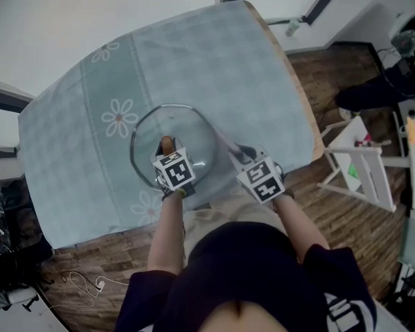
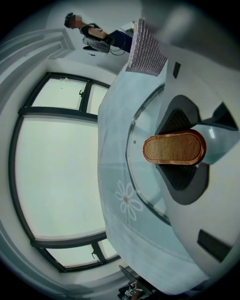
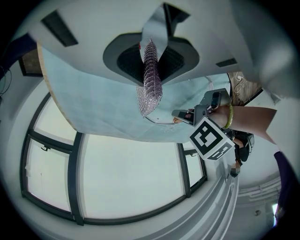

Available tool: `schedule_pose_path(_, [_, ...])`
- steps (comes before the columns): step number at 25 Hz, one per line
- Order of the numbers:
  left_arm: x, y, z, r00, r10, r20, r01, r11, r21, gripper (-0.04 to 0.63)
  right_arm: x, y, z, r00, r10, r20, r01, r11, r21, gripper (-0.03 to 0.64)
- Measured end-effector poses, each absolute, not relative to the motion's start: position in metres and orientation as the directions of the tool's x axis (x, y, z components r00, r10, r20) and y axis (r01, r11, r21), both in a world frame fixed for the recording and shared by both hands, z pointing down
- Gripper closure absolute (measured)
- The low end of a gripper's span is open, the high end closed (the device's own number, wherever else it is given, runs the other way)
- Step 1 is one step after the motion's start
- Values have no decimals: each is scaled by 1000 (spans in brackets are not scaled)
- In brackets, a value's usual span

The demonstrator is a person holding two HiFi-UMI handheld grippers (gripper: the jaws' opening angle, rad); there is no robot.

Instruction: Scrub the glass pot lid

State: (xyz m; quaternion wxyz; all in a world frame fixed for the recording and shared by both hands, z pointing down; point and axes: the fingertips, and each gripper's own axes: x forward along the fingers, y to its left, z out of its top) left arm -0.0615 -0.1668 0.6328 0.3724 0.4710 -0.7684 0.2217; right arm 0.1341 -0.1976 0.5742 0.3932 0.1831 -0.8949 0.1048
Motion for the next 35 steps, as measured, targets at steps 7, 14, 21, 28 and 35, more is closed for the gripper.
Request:
schedule_pose_path(7, [-59,-166,634,-275,-550,788,-880,475,24,430,134,-201,575,-628,-242,740,-400,916,-40,537])
schedule_pose_path(14, [-59,-165,634,-261,-549,794,-873,486,49,431,135,-206,571,-634,-251,732,-394,919,-26,537])
schedule_pose_path(21, [-59,-164,632,-233,-544,806,-867,491,81,433,139,-220,558,-642,-290,710,-402,915,10,537])
schedule_pose_path(28, [-58,-162,622,-196,-576,793,-866,482,136,433,146,-235,552,-645,-319,694,-427,904,20,537])
schedule_pose_path(35, [-64,-159,603,-127,-643,755,-847,467,254,433,140,-241,551,-651,-319,689,-417,909,27,537])
